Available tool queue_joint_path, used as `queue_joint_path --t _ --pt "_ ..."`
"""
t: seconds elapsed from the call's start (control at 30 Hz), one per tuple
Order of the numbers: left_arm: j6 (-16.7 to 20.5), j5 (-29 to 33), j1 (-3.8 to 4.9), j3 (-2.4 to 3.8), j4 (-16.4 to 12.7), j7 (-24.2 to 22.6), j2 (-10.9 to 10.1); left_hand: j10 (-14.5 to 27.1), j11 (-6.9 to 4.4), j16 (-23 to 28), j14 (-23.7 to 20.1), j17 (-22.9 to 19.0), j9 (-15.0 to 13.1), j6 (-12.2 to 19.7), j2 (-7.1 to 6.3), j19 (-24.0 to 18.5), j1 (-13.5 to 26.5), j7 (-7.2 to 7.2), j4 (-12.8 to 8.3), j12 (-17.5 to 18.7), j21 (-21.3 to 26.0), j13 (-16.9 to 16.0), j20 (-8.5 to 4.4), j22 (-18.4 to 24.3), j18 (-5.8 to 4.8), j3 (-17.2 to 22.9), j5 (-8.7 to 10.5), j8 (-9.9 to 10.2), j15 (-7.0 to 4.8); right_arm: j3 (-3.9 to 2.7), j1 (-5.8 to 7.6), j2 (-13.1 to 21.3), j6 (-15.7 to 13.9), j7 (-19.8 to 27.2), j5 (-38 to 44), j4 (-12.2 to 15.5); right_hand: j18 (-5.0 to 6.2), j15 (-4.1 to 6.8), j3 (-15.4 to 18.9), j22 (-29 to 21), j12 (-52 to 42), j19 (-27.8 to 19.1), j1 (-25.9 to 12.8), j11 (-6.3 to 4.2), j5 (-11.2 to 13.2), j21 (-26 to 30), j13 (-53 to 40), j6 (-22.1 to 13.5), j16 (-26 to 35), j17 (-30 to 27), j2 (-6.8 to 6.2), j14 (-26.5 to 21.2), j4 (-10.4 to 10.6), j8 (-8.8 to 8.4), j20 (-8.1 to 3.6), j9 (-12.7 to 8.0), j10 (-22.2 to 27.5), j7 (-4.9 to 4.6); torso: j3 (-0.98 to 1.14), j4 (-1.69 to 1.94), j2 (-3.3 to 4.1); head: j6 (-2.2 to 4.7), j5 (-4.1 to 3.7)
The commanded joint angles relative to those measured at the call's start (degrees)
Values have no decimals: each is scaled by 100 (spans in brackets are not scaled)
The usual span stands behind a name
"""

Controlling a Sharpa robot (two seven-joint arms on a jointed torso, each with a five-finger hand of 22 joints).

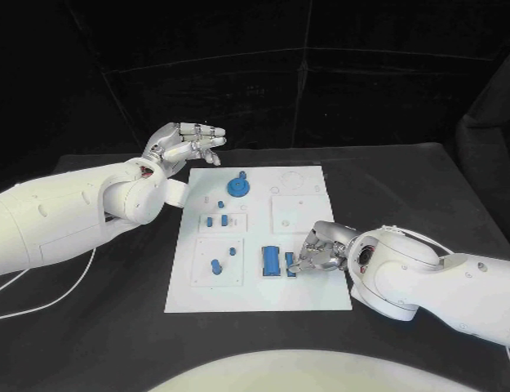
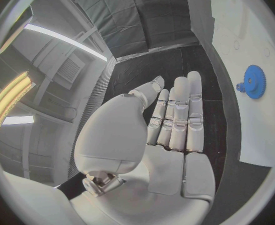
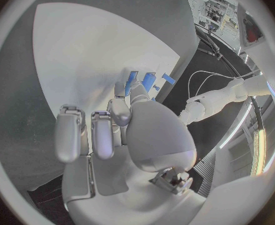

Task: Assemble the parts on the task board

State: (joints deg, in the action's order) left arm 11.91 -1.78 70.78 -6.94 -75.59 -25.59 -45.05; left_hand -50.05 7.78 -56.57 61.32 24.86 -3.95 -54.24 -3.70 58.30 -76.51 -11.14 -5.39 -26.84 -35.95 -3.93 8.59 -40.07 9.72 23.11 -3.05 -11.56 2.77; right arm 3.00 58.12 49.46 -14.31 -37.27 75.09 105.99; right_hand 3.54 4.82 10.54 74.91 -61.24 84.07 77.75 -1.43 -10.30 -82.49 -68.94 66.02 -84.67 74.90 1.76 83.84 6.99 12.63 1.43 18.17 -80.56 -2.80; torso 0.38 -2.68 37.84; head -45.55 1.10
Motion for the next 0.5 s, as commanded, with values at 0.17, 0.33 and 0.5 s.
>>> queue_joint_path --t 0.17,0.33,0.5 --pt "-48 11 9 4 -3 -21 4 39 -7 -39 -30 -8 7 31 13 -32 0 -13 -34 -33 31 7 -4 8 74 11 -25 -21 11 0 6 -43 178 -19 194 -44 -81 28 38 240 32 94 -50 1 62 -18 -9 48 -3 675 27 444 20 -22 -23 11 -19 -12 0 -5 1 -5 16" --pt "-49 11 9 4 -5 -22 3 39 -7 -39 -30 -8 7 31 13 -32 0 -13 -34 -33 31 7 -4 8 74 11 -25 -21 11 1 5 -73 200 -52 263 -85 -80 27 43 240 31 94 -60 2 63 -18 -10 49 -3 675 27 444 25 -22 -22 12 -20 -13 1 -5 1 -8 20" --pt "-48 11 9 4 -4 -27 1 39 -7 -39 -30 -8 7 31 13 -32 0 -13 -34 -33 31 7 -4 8 74 11 -25 -21 11 1 5 -45 -17 62 296 -61 -78 13 139 226 62 89 -259 19 28 -8 4 36 6 663 15 442 138 -38 -12 13 -15 -31 6 -1 -7 2 19"
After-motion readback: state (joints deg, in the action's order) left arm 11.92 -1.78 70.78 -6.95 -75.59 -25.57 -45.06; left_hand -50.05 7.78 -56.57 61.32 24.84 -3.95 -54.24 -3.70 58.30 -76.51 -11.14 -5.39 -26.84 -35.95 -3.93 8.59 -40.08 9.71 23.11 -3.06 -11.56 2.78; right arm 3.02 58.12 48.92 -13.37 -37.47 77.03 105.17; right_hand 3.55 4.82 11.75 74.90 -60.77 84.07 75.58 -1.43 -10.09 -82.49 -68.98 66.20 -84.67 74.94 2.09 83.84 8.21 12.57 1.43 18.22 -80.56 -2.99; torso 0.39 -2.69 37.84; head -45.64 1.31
